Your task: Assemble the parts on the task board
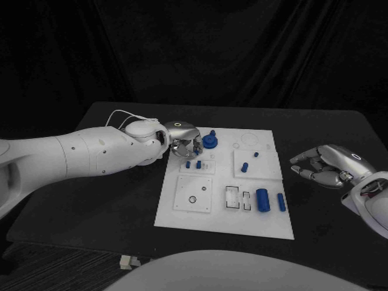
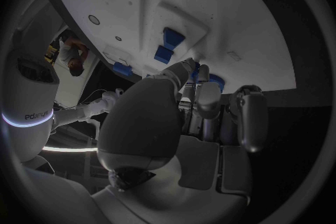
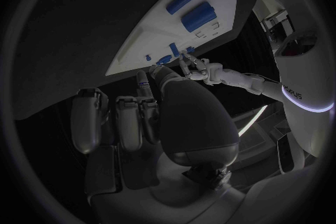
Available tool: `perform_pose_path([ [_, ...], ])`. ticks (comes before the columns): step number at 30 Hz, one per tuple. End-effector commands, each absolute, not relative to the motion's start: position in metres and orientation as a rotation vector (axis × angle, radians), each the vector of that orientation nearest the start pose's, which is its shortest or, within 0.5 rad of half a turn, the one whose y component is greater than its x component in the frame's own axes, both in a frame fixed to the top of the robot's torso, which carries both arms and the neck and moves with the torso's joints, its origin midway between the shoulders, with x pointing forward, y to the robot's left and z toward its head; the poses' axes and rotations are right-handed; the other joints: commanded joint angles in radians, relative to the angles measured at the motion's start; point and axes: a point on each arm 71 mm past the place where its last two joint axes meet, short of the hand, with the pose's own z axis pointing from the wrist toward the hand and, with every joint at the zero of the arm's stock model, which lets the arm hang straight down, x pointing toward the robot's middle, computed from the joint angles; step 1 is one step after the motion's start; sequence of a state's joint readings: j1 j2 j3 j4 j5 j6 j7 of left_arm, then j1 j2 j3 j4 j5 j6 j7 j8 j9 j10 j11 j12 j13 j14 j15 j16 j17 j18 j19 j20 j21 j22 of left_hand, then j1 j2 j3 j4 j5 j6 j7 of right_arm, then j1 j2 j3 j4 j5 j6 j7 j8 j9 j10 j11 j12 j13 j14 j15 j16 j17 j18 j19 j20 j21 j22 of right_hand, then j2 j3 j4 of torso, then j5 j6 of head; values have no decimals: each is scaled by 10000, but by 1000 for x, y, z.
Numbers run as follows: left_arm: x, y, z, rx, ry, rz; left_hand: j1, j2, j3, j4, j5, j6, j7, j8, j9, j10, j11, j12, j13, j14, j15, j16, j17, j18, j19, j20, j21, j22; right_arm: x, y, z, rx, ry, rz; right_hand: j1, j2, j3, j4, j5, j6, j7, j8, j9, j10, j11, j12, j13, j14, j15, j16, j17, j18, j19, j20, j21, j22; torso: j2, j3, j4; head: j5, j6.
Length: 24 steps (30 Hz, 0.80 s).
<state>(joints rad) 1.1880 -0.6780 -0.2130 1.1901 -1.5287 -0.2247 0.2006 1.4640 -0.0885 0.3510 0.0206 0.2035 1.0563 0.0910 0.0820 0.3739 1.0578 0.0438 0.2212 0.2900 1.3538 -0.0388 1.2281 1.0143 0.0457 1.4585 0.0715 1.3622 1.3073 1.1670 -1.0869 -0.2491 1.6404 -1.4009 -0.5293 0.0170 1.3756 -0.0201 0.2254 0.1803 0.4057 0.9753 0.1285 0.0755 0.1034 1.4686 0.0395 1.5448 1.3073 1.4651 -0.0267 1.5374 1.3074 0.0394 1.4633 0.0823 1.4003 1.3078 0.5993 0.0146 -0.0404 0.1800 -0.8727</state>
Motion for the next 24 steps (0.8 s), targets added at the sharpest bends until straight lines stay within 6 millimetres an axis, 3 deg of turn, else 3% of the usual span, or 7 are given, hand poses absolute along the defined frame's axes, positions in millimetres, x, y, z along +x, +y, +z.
perform_pose_path([
  [1, 501, 202, -275, 4927, 18673, -6533, -65, -70, 29, 36, -99, -228, -30, -124, -60, -122, -3, -102, -50, -93, 17, -60, -38, 53, -72, 13, -89, 1959, 414, -285, -246, -737, 16927, 6169, 66, -29, 59, -7, 30, 59, -26, -44, -18, 740, 20, -43, 2249, 905, 17, -55, 2234, 53, 89, 29, -31, 2031, -2, 0, 1, -10, 1],
  [3, 501, 203, -275, 4891, 18654, -6490, -185, -214, 13, 97, -425, -963, -278, -222, -230, -438, 101, -334, -151, -179, 82, -113, -142, 80, -160, 58, -239, 1916, 414, -285, -246, -735, 16918, 6169, 66, -29, 59, -7, 30, 59, -26, -44, -18, 740, 20, -43, 2249, 905, 17, -55, 2234, 53, 89, 29, -31, 2031, 0, 1, 5, -15, 1],
  [10, 502, 208, -272, 4744, 18232, -6426, -363, -442, -187, 270, -911, -2502, -682, -197, -659, -1107, 254, -543, -144, -293, 202, -85, -233, 114, -244, 180, -407, 1876, 413, -286, -245, -708, 16851, 6167, 67, -40, 62, -13, 30, 46, -27, -52, -22, 737, 11, -46, 2245, 904, 14, -57, 2233, 53, 90, 27, -32, 2031, 4, -2, 10, 18, 1],
  [16, 503, 212, -269, 4680, 17685, -6482, -390, -456, -491, 388, -1227, -2944, -823, -183, -828, -1489, 273, -413, -2, -316, 219, -25, -231, 120, -255, 212, -446, 1869, 412, -287, -244, -673, 16722, 6179, 68, -50, 65, -17, 31, 36, -29, -58, -25, 731, 4, -54, 2236, 903, 10, -61, 2228, 54, 87, 26, -38, 2029, 18, -9, 29, 51, 1],
  [19, 503, 215, -266, 4641, 17323, -6509, -525, -461, -864, 625, -1512, -2969, -841, -138, -877, -1750, 264, -247, 155, -337, 214, 14, -234, 123, -268, 228, -479, 1863, 412, -287, -242, -650, 16573, 6217, 70, -53, 66, -20, 31, 33, -31, -59, -26, 731, 2, -53, 2236, 903, 9, -61, 2228, 54, 88, 25, -37, 2030, 24, -12, 35, 55, 1],
  [24, 503, 226, -260, 4532, 16536, -6492, -584, -411, -1218, 910, -1530, -2852, -829, -82, -895, -1975, 236, -49, 332, -640, 228, -260, -676, 209, -500, 221, -880, 1747, 409, -288, -239, -583, 16362, 6254, 84, -67, 76, -36, 35, 45, -40, -53, -25, 725, -1, -61, 2227, 907, 3, -51, 2239, 55, 87, 21, -41, 2029, 21, -19, 33, 85, 1],
])
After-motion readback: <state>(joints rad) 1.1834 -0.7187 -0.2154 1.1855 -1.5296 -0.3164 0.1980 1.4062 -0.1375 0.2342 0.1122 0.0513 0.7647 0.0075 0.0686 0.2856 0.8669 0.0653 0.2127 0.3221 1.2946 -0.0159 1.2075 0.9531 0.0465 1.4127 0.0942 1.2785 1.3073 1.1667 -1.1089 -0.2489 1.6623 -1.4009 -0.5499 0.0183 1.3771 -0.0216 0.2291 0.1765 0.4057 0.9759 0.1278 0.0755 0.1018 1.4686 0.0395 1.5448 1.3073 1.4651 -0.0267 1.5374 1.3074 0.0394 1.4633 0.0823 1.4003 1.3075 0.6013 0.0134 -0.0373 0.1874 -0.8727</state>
